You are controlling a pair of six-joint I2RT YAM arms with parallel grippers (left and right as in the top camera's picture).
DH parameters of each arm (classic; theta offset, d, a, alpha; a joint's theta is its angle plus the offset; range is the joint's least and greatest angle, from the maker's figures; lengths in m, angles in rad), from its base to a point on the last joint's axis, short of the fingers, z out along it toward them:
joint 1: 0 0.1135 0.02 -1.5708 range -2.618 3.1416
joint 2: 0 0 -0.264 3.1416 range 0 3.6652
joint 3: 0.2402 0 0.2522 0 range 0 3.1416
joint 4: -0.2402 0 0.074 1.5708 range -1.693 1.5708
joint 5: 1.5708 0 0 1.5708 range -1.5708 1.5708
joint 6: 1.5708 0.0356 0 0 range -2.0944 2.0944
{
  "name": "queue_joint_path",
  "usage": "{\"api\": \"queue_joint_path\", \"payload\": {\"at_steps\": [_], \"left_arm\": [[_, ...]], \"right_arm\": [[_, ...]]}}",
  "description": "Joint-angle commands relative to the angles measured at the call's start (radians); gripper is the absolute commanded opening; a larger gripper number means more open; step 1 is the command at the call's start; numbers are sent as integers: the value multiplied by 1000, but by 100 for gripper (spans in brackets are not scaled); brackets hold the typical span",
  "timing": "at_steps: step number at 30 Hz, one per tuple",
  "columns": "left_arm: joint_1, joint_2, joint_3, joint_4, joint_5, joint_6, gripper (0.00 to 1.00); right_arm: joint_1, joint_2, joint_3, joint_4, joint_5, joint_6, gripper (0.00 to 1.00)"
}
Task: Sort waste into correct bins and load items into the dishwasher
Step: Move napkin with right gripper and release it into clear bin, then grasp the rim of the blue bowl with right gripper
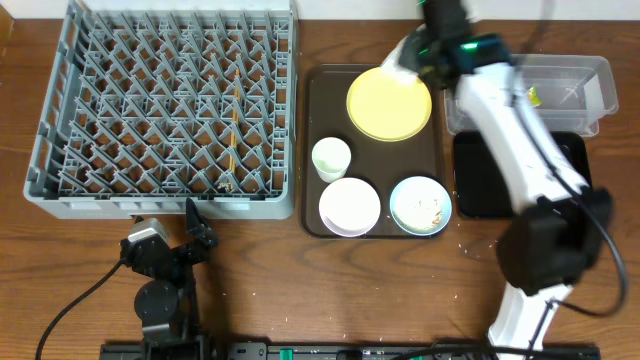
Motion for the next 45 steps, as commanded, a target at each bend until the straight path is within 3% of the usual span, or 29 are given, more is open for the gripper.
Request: {"api": "queue_joint_path", "payload": {"at_steps": [1,6,12,17,23,27,32,38,45], "left_arm": [[2,-6,-31,-17,-5,8,92],[2,-6,-31,-17,-5,9,92],[2,-6,-31,-17,-5,9,93],[2,-6,-31,-17,-5,9,92],[2,-6,-31,-17,-5,9,92],[2,-6,-31,-17,-5,9,93],[2,-6,-31,-17,-5,9,92],[2,-6,-31,-17,-5,9,93],[2,-6,-31,-17,-5,8,92]], "right_arm": [[-99,6,0,-41,11,56,1],[-225,23,-17,-110,11,175,1],[-317,40,-69,-84,11,190,3],[-346,43,-110,-76,11,186,31],[-348,37,-111,-50,-23,98,41],[-345,0,-96,-42,-258,-108,47],[-292,-66,-94,-153,-439,-237,48],[-156,-80,-103,-370,-372,-267,48],[25,-80,-191,-430,-242,-277,43]]}}
